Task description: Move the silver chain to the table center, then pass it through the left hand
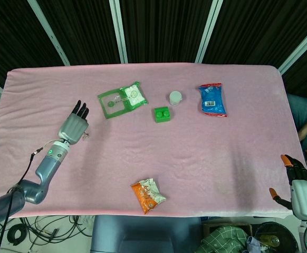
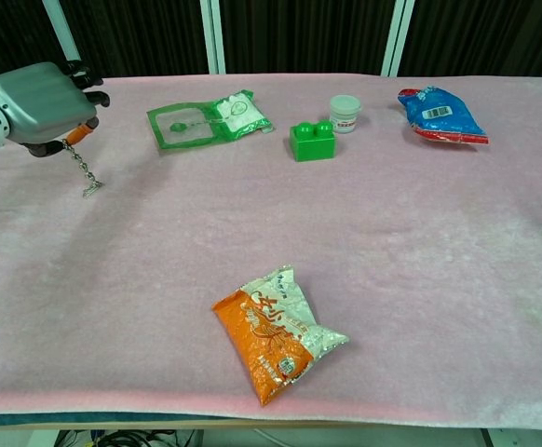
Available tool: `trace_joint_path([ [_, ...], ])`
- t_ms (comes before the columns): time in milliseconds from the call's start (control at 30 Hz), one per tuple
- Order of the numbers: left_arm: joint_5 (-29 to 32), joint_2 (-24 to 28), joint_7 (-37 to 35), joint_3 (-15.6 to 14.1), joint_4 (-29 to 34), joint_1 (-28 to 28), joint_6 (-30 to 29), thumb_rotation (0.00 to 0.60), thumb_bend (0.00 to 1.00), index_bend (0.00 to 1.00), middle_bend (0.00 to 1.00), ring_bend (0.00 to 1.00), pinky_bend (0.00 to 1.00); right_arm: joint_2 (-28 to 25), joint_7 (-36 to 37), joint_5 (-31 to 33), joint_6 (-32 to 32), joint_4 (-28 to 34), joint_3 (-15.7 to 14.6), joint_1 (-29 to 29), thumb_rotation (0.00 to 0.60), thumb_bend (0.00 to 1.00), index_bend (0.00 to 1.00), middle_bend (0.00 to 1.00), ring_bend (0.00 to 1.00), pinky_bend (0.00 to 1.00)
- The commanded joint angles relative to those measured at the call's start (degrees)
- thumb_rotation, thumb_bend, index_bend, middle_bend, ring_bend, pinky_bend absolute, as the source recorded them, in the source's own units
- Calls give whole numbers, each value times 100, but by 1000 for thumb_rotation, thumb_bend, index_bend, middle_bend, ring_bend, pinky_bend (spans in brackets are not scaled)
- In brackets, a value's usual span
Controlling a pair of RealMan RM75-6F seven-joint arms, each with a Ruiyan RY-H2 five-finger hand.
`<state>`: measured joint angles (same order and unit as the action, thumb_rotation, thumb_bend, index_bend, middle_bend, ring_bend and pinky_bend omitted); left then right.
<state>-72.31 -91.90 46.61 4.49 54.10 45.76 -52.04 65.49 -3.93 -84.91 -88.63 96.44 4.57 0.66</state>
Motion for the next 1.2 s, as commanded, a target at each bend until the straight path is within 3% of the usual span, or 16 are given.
trace_joint_path([
  [33,16,43,27,-3,36,-15,-3,600,417,612,137,0,0,-1,4,-4,-2,4,0,0,600,151,50,70,88,206],
  [1200,131,235,250,-56,239,-91,8,600,417,614,137,0,0,-29,22,-1,-25,45,10,-10,600,151,50,71,89,206],
])
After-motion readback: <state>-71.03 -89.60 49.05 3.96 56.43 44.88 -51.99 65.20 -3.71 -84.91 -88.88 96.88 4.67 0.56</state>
